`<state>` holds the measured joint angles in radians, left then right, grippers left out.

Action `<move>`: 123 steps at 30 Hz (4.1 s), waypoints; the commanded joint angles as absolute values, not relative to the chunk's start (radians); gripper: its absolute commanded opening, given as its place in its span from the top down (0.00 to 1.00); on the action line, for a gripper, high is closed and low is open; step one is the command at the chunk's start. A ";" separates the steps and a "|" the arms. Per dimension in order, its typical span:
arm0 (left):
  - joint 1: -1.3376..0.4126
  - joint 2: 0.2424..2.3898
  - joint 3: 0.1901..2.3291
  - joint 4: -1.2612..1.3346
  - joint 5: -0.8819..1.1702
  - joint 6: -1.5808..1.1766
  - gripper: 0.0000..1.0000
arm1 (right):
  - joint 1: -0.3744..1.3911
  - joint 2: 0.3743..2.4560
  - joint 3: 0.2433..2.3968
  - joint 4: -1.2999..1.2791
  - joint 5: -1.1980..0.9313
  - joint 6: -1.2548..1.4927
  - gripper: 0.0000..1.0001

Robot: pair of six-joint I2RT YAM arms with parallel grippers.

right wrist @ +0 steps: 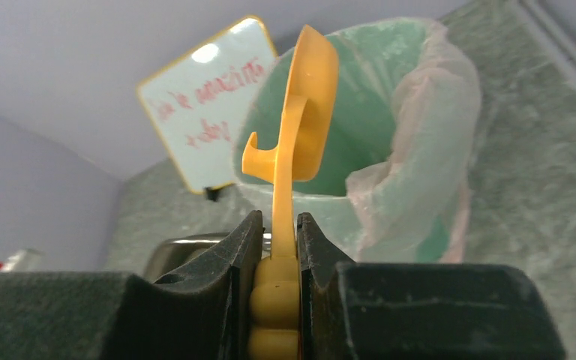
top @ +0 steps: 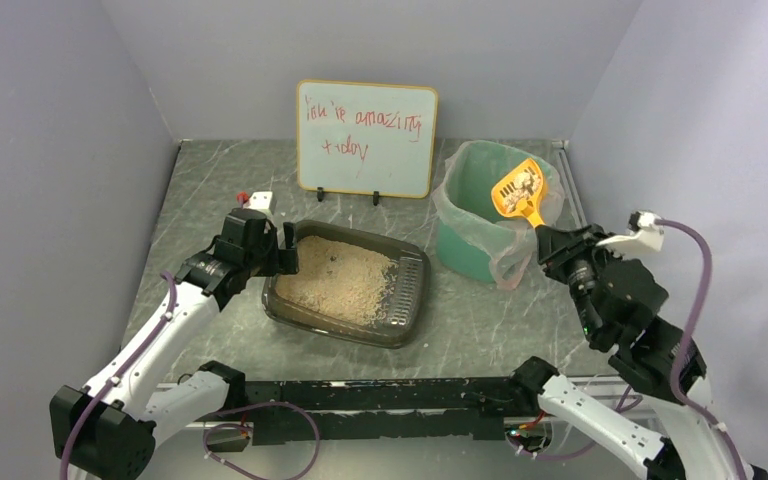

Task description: Clean the litter box

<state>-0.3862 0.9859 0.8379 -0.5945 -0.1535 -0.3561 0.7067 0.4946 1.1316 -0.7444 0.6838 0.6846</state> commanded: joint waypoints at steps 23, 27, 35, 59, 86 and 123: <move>-0.383 0.941 0.834 -0.560 -0.105 -0.334 0.09 | 0.709 1.100 1.707 -1.154 0.902 0.216 1.00; -0.383 0.947 0.834 -0.561 -0.104 -0.334 0.09 | 0.708 1.106 1.785 -1.108 0.797 0.203 1.00; -0.383 0.958 0.834 -0.564 -0.114 -0.338 0.09 | 0.707 1.001 1.729 -0.883 0.358 0.309 1.00; -0.383 1.082 0.840 -0.580 -0.125 -0.345 0.23 | 0.732 1.095 1.193 -0.701 -0.121 0.518 1.00; -0.383 1.150 0.845 -0.578 -0.101 -0.339 0.33 | 0.838 1.377 1.067 -0.514 -0.218 0.627 1.00; -0.393 1.172 0.845 -0.577 -0.086 -0.334 0.46 | 0.958 1.626 0.604 0.698 -0.190 1.298 1.00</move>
